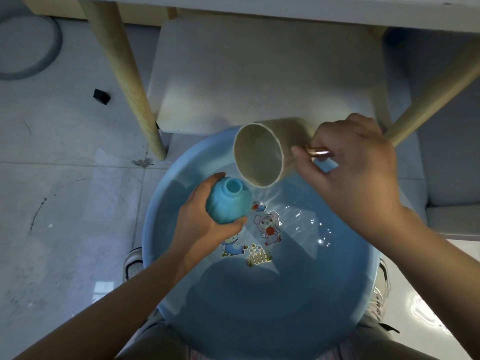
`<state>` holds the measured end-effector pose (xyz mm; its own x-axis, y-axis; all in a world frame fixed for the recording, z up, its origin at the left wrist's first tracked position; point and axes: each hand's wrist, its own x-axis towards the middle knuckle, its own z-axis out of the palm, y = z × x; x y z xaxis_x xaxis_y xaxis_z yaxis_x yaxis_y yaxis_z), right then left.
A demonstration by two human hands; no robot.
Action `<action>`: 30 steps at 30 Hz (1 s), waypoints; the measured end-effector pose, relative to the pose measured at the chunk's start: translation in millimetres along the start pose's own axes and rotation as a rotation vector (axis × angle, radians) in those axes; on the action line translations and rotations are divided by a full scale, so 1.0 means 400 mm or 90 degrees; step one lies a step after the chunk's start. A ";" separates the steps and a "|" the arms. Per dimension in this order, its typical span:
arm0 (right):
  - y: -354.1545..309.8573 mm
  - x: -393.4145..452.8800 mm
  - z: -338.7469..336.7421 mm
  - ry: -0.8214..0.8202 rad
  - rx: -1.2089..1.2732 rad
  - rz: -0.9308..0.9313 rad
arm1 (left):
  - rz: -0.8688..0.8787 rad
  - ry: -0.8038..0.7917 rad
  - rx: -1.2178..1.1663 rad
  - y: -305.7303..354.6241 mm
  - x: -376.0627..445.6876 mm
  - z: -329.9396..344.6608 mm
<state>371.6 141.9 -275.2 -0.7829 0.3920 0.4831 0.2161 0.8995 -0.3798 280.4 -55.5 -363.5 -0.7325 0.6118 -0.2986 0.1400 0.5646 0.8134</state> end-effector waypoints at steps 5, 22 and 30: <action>0.045 -0.026 0.045 -0.159 0.014 0.225 | -0.011 0.008 0.000 -0.007 -0.003 -0.003; 0.047 -0.177 0.221 -0.410 -0.113 -0.082 | -0.019 0.030 -0.018 -0.014 -0.009 -0.017; 0.113 -0.152 0.158 -0.340 0.096 0.365 | -0.020 0.040 -0.021 -0.026 -0.010 -0.021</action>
<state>392.1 146.3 -371.5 -0.7553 0.6062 -0.2490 0.6189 0.5350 -0.5750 276.5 -68.5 -366.7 -0.7768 0.5577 -0.2925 0.0952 0.5631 0.8209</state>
